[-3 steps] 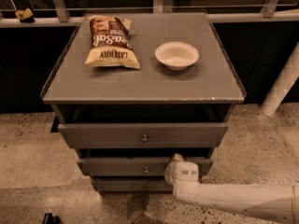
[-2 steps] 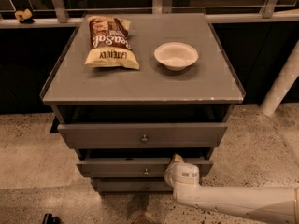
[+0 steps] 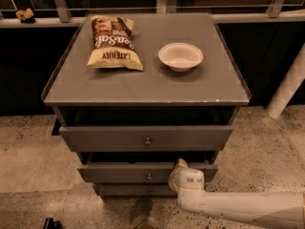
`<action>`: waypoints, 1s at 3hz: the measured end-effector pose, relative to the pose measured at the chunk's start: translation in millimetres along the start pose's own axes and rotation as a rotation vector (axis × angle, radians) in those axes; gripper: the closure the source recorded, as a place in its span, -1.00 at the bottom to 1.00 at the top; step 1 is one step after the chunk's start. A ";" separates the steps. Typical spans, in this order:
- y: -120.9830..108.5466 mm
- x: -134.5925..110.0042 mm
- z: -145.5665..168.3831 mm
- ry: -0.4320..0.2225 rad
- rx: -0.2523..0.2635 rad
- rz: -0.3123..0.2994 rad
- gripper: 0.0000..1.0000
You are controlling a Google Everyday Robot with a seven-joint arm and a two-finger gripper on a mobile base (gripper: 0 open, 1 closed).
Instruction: Open middle drawer
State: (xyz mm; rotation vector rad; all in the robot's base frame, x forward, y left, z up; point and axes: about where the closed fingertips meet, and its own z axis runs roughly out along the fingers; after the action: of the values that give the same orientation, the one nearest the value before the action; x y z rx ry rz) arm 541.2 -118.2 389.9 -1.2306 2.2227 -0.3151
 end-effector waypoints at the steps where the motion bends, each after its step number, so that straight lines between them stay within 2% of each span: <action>1: -1.3 -1.0 -2.3 0.000 0.000 0.000 1.00; 3: 3.3 2.5 -7.1 0.004 -0.009 -0.001 1.00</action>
Offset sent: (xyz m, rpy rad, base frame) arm -0.3607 -0.0351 -0.0940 0.0183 0.3912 0.0847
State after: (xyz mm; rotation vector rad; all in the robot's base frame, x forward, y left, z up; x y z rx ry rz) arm 533.7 -118.9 393.2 -1.2369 2.2296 -0.3082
